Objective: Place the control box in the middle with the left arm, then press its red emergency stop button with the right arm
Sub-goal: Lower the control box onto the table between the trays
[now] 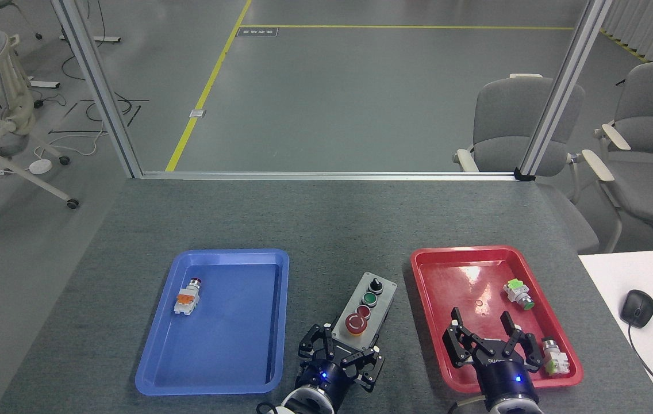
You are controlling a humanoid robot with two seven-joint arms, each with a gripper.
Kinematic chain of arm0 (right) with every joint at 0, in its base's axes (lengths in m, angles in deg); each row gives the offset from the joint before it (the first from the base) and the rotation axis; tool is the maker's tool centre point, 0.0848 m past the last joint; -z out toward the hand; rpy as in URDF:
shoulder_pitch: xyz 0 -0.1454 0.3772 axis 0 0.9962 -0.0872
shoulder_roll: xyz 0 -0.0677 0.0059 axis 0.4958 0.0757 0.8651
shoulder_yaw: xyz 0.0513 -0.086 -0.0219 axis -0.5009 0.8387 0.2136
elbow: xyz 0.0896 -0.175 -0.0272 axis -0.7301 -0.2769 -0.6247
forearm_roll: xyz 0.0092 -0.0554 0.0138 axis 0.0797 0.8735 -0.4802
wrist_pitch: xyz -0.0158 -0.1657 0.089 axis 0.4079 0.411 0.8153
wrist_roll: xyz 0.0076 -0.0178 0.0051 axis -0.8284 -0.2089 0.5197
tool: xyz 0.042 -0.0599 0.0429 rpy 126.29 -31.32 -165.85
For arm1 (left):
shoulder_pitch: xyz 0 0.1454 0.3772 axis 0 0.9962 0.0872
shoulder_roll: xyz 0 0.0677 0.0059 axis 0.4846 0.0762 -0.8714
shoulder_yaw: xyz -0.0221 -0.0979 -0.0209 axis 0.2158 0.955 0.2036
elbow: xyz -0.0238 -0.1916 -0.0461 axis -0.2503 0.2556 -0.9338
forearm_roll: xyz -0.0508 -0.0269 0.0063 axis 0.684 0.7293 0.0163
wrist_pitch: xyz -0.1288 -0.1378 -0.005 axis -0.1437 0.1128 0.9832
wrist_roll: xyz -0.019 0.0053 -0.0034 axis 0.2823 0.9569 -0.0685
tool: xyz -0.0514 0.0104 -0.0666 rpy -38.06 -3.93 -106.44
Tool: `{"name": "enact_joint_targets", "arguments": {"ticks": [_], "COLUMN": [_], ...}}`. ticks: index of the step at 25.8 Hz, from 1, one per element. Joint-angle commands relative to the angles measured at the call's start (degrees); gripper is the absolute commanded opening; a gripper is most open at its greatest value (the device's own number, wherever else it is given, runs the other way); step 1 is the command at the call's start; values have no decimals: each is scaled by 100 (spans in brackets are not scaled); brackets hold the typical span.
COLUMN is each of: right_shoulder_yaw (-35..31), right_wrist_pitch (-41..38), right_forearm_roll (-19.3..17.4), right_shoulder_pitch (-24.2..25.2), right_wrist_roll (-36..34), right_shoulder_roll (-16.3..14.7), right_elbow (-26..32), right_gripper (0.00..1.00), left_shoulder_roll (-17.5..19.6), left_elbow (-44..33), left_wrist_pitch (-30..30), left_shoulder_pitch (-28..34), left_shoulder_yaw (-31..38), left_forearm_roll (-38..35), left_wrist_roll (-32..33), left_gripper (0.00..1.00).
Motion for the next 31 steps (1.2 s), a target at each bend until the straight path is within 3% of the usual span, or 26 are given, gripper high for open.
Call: {"name": "enact_joint_targets", "arguments": {"ticks": [1, 5, 14, 20, 28, 31], "right_shoulder_yaw": [-5, -13, 31, 66, 110, 180], "right_wrist_pitch": [14, 5, -4, -21, -57, -56], "right_forearm_roll": [-6, -6, -6, 3, 11, 11], "right_shoulder_pitch": [24, 41, 41, 15, 41, 33], "right_wrist_roll": [-41, -41, -41, -33, -33, -24], "right_shoulder_roll": [-18, 8, 8, 78, 157, 166], "right_elbow": [10, 19, 19, 19, 19, 28], "right_gripper": [98, 98, 98, 98, 97, 91], "left_shoulder_roll": [-2, 7, -2, 7, 7, 7], "left_elbow": [16, 33, 68, 130, 209, 271], "left_wrist_pitch": [-6, -15, -24, -59, -77, -85], "left_shoulder_pitch": [-1, -1, -1, -1, -1, -1], "left_shoulder_yaw": [-96, -228, -228, -228, -228, -219], "left_forearm_roll": [1, 1, 1, 1, 1, 1], "left_wrist_roll": [-1, 8, 16, 16, 16, 16], "left_gripper": [18, 20, 56, 69, 75, 82]}}
